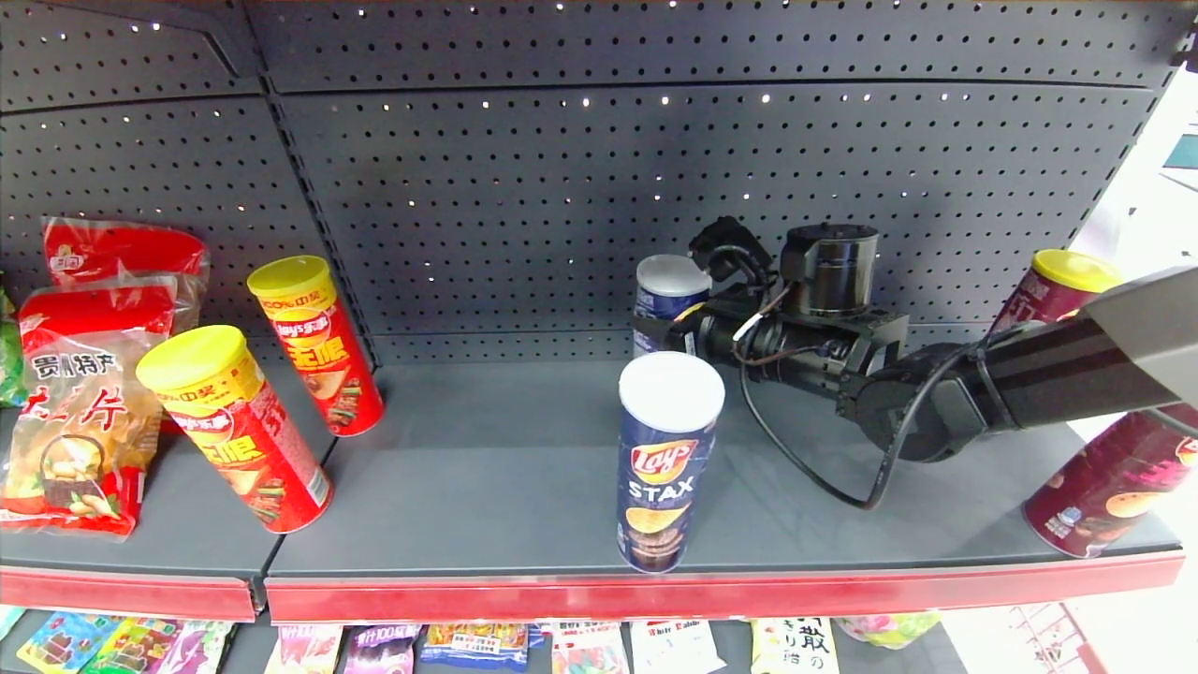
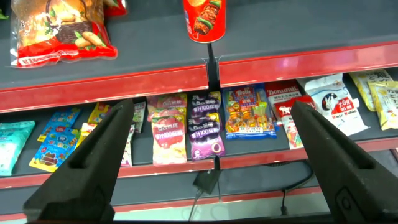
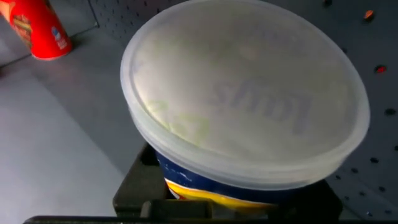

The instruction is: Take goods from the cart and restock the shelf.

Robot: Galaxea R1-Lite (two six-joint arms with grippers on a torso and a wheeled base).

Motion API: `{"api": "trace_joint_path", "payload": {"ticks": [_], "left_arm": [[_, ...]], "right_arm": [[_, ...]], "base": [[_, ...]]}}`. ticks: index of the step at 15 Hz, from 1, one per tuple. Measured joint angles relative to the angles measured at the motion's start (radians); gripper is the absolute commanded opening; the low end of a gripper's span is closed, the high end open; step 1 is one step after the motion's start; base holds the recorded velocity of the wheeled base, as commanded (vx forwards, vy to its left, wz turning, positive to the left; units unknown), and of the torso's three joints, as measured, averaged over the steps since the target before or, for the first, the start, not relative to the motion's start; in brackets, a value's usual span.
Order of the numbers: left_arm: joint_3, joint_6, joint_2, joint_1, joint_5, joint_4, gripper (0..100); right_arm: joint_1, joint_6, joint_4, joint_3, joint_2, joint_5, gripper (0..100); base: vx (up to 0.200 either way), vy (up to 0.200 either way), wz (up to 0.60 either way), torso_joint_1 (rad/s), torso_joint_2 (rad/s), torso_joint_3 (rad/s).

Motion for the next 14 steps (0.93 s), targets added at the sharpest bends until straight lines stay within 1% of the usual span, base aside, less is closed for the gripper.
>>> {"api": "trace_joint_path", "payload": {"ticks": [8,10,14], "left_arm": [[0.0,0.001,0.0,0.0,0.0,0.0,100],[0.0,0.0,0.0,0.0,-0.002,0.0,100],[0.002,-0.004,0.0,0.001,-0.01,0.0,100]], "right_arm": [[0.001,0.007,-0.002,0.037,-0.022,-0.001,100],[0.0,0.016,0.0,0.072,-0.05,-0.003,100],[-0.01,0.059,0.001,0.169,-0.134,-0.04,100]], "base": [[0.0,0.0,0.0,0.0,0.0,0.0],[0.0,0.0,0.0,0.0,0.0,0.0],[0.0,0.0,0.0,0.0,0.0,0.0]]}}
